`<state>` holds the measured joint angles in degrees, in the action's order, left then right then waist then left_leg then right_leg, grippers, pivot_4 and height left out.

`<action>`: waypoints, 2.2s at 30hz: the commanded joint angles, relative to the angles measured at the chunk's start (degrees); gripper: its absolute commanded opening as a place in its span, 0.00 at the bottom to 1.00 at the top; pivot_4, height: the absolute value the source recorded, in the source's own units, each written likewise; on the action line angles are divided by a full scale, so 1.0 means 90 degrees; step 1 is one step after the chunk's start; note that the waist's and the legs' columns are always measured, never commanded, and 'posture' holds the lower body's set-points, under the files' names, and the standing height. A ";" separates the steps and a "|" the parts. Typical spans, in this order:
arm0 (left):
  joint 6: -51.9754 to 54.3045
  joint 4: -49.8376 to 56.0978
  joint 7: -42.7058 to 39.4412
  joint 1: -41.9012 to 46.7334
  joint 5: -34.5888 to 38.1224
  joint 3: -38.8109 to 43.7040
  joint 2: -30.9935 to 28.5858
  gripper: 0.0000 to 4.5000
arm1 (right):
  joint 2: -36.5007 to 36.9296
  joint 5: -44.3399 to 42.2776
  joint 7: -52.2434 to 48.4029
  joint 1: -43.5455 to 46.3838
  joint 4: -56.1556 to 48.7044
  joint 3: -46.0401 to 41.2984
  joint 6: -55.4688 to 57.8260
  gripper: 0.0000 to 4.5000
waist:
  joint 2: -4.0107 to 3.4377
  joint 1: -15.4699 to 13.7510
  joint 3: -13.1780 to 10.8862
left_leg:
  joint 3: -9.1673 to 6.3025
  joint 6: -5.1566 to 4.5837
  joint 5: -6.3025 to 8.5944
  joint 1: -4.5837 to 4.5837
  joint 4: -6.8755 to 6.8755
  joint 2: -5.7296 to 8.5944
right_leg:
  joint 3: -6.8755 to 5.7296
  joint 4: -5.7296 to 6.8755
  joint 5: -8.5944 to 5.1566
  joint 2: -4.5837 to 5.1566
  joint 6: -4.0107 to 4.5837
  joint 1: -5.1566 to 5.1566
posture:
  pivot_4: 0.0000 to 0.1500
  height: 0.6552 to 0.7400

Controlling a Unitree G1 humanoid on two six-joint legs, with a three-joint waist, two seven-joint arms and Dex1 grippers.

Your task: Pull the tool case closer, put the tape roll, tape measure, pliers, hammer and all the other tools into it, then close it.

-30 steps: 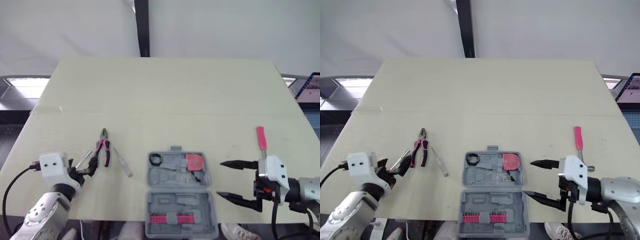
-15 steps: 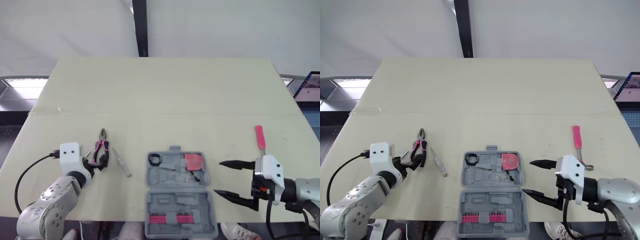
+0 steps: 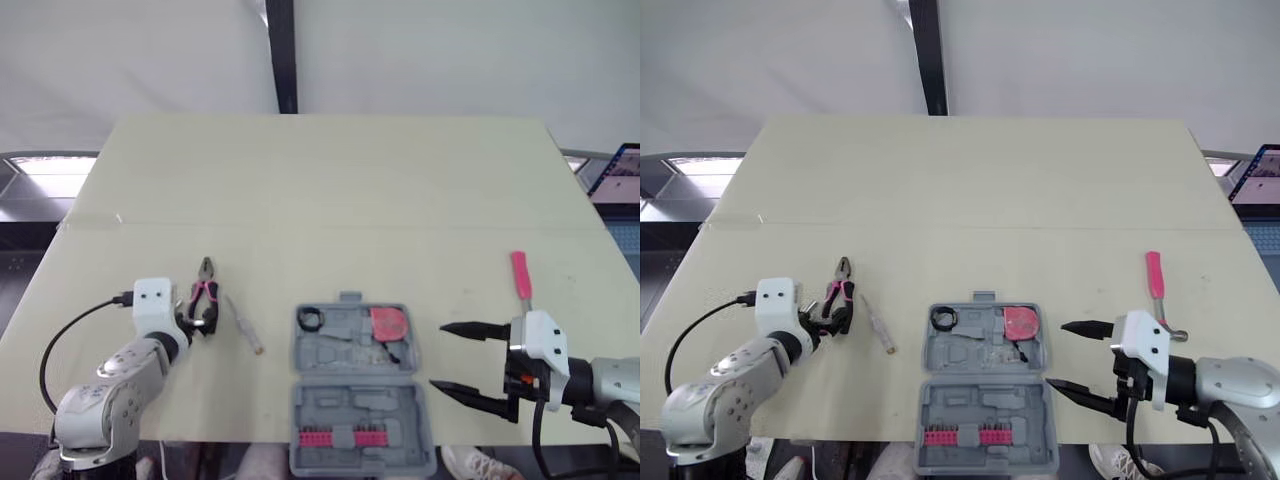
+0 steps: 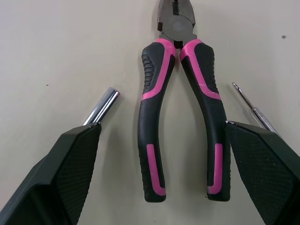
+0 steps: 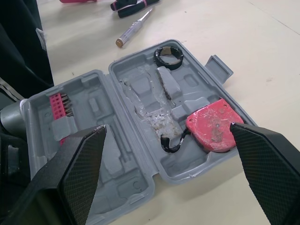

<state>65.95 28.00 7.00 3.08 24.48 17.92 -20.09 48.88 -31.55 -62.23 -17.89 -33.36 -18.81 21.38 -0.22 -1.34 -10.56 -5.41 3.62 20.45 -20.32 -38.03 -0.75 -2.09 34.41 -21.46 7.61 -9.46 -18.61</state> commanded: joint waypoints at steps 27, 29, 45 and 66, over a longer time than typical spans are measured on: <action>-0.0663 -0.1536 -0.0838 0.1104 -0.0972 -0.0320 -0.0250 1.00 | 0.0140 -0.0020 0.0153 -0.0084 -0.0233 -0.0210 0.0076 0.99 | 0.0001 0.0001 0.0000 | 0.0001 0.0002 -0.0001 -0.0001 -0.0002 0.0000 | -0.0001 0.0011 0.0000 0.0000 -0.0001 -0.0007 | 1.00 1.00; -0.0704 -0.1589 -0.0854 0.1126 -0.1018 -0.0344 -0.0232 1.00 | 0.0134 -0.0014 0.0164 -0.0082 -0.0249 -0.0204 0.0093 0.99 | 0.0001 0.0001 0.0000 | 0.0001 0.0002 -0.0001 -0.0001 -0.0002 0.0000 | -0.0001 0.0011 0.0000 0.0000 -0.0001 -0.0007 | 1.00 1.00; -0.0920 -0.1883 -0.0937 0.1150 -0.1287 -0.0462 -0.0093 0.54 | 0.0153 0.0003 0.0231 -0.0082 -0.0288 -0.0168 0.0122 1.00 | 0.0000 -0.0006 0.0000 | 0.0001 0.0002 -0.0001 0.0000 -0.0005 0.0001 | -0.0001 0.0016 0.0001 0.0001 -0.0001 -0.0006 | 1.00 1.00; -0.0037 -0.0042 -0.2421 0.1613 -0.0726 -0.0569 -0.1816 0.54 | 0.0024 -0.0171 0.0188 0.0191 -0.0113 -0.0143 0.0055 1.00 | 0.0013 0.0015 -0.0007 | 0.0001 0.0003 -0.0002 -0.0008 -0.0003 -0.0001 | -0.0002 0.0022 0.0000 0.0000 -0.0001 -0.0020 | 1.00 1.00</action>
<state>65.15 23.17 -10.46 17.33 16.01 13.19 -33.87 49.43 -31.68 -60.49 -16.47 -33.76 -19.23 22.43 -0.11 -1.21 -10.63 -5.39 3.65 20.43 -20.38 -38.02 -0.76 -2.11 34.60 -21.46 7.61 -9.47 -18.79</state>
